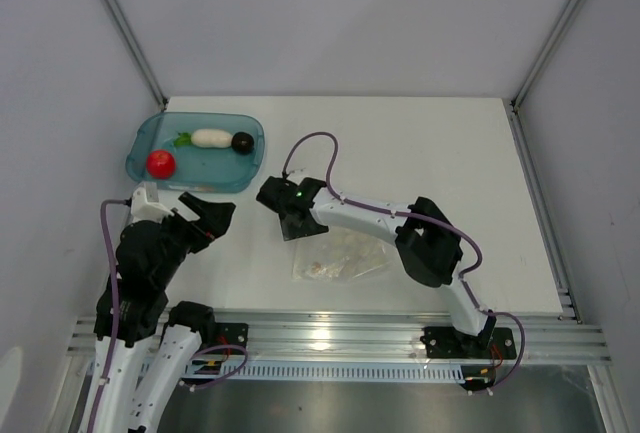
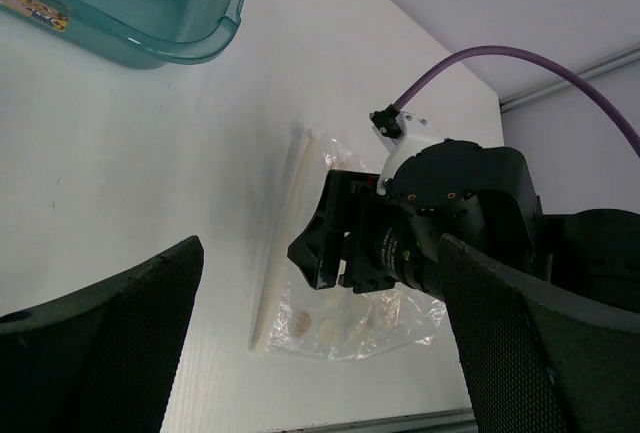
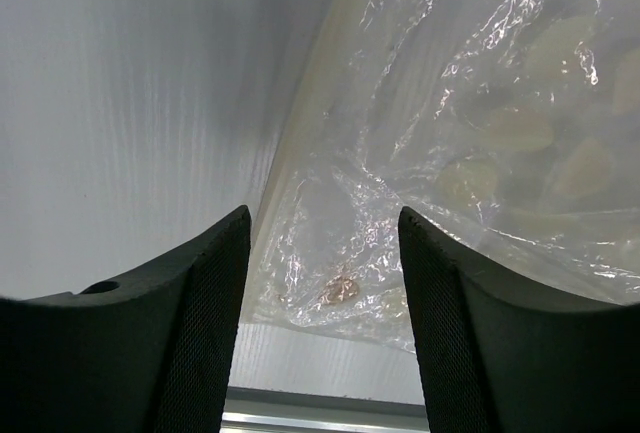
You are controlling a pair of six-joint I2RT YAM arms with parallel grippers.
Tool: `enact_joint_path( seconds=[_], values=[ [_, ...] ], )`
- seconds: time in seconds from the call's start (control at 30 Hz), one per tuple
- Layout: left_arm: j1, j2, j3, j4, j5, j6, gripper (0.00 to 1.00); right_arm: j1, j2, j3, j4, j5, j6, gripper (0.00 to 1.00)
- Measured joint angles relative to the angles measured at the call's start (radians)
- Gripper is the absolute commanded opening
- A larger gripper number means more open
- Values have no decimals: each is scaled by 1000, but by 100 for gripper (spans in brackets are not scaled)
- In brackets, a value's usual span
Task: Place the food in the zip-top bag and seal the zipper
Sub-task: Pick up the zipper food storage bag at the center of the board.
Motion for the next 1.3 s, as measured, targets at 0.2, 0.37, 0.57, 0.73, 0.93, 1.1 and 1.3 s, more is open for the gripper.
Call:
enact_joint_path(
  seconds=[0.2,0.37,0.57,0.73,0.93,1.1,1.3],
  values=[
    [0,-3,0,-5,0,0,99,-2,2,-11,31,-28,33,59],
    [0,-3,0,-5,0,1,99,-3,22,-16,61,-58,44,57],
    [0,-3,0,-5,0,1,99,-5,56,-47,89,-78,53,43],
    [0,-3,0,-5,0,2,100,-13,55,-89,121,-93,60,18],
    [0,0,-5,-4,11,12,100,-16,22,-147,185,-101,60,0],
    [0,19,-32,19,58,32,100,-18,-37,-243,240,-101,43,0],
    [-1,68,-98,98,175,58,95,-14,-193,-423,299,-137,-27,0]
  ],
)
